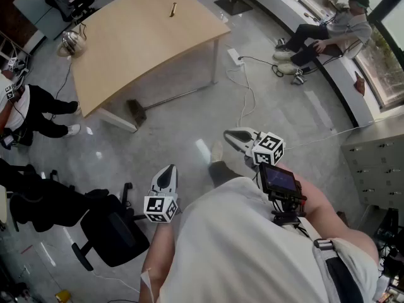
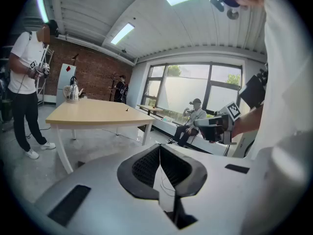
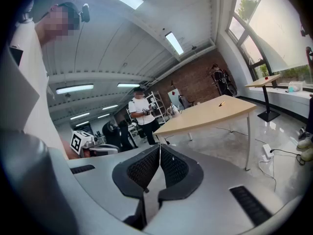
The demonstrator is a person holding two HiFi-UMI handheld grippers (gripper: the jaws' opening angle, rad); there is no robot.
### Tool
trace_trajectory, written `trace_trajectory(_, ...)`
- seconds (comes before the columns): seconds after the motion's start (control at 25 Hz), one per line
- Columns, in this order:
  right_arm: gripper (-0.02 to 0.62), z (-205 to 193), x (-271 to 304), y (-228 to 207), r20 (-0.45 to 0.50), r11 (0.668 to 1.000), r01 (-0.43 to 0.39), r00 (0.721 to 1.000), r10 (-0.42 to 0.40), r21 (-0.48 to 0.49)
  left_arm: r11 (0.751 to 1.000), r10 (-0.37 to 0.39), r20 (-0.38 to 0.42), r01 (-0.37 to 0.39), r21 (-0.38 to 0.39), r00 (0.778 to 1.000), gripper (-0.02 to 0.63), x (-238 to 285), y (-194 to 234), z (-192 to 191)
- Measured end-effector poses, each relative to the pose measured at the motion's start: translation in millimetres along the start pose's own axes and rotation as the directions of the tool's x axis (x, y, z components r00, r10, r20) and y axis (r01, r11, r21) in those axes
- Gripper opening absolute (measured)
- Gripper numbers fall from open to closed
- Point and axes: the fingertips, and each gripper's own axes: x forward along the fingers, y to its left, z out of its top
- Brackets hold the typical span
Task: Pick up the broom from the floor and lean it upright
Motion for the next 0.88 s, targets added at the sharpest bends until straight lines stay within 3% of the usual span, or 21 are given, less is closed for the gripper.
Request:
trace_trajectory(0.48,0.020,57,66,-108,-0.014,0.998,-0.056,0.998,0.056,0.043,0.999,-0.018,-0.061,0.020,0.030,0.998,0.009,129,45,66)
trace_trajectory(0.88,0.020,81,91,-182,0.018,0.997,-0.013,1.000,0.012,0.079,0.998,-0.046,-0.116,0.051,0.039,0.992,0.009,209,69,95)
